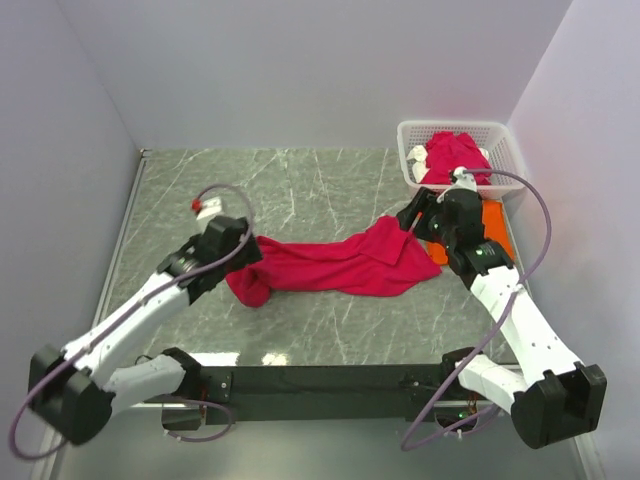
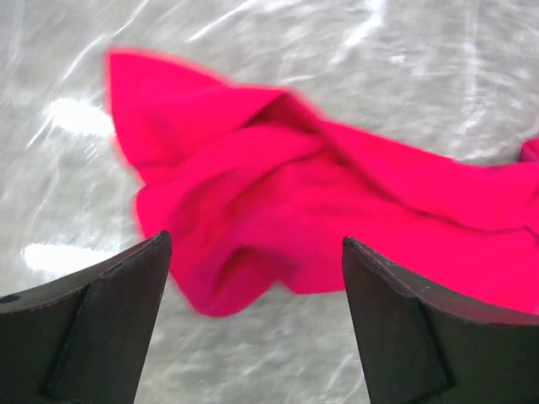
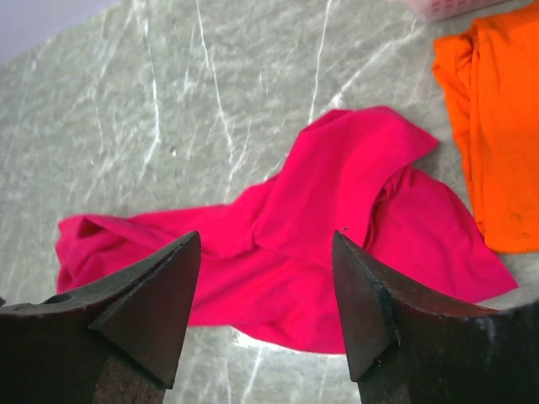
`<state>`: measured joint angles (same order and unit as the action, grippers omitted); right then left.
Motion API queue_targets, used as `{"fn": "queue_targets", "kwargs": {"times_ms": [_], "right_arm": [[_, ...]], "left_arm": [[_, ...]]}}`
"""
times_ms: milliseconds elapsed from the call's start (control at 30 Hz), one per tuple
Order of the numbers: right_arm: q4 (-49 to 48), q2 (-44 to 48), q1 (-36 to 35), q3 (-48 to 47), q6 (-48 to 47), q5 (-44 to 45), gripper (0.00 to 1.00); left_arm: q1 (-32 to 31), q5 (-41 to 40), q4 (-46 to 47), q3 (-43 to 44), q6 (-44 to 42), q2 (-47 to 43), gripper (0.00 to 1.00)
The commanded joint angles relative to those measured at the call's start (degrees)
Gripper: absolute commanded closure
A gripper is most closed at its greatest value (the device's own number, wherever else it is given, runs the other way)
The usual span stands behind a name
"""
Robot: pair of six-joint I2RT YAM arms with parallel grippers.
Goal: Fold and stack the t-shirts
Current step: Move the tshirt to the center of the board, then flatten the tshirt out
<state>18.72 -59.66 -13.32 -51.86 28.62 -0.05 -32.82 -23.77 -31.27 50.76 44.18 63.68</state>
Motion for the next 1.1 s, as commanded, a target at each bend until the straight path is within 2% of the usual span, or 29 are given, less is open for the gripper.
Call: {"fn": "queue_targets", "kwargs": {"times_ms": [0,100,200,300,333,500,733,833,900,1067], "right_arm": [[0.0,0.5,-0.5,3.1,-2.5,-0.5,0.3],[-1.1,-1.7,-0.6,3.0,-2.8,-1.3,0.32],[-1.6,-5.3,-0.5,1.2,-3.1,-2.8,0.33],[-2.1,-7.5,-0.6,0.0,-3.2,-4.6,0.34],[-2.9,-7.7,-0.6,-0.1,-3.1,-5.0,0.34],[-3.5,-8.1,-0.7,-0.4,-3.4,-6.9,0.35],[-4.0,-7.6,-0.6,0.0,-4.3,-7.4,0.36],[-4.1,-7.8,-0.6,-0.2,-4.3,-7.9,0.36],[-4.5,-7.9,-0.7,0.0,-4.1,-8.1,0.36],[-4.6,-8.1,-0.6,0.1,-4.1,-8.0,0.36]], "left_arm": [[6.9,2.7,2.3,-9.1,5.7,-6.7,0.12],[14.6,7.0,6.5,-12.0,2.9,-9.9,0.12],[22.1,12.0,9.4,-10.8,0.1,-6.2,0.11],[27.0,14.6,11.1,-7.2,-2.8,1.9,0.18],[27.5,14.6,11.3,-6.0,-4.5,6.1,0.23],[27.9,13.3,10.0,2.2,-10.6,17.4,0.36],[27.9,11.4,7.4,9.1,-17.1,28.1,0.4],[28.0,11.9,7.6,10.5,-18.9,30.6,0.41],[27.8,12.7,7.5,11.6,-19.5,32.2,0.46],[27.2,12.3,6.4,13.5,-20.6,35.2,0.44]]}}
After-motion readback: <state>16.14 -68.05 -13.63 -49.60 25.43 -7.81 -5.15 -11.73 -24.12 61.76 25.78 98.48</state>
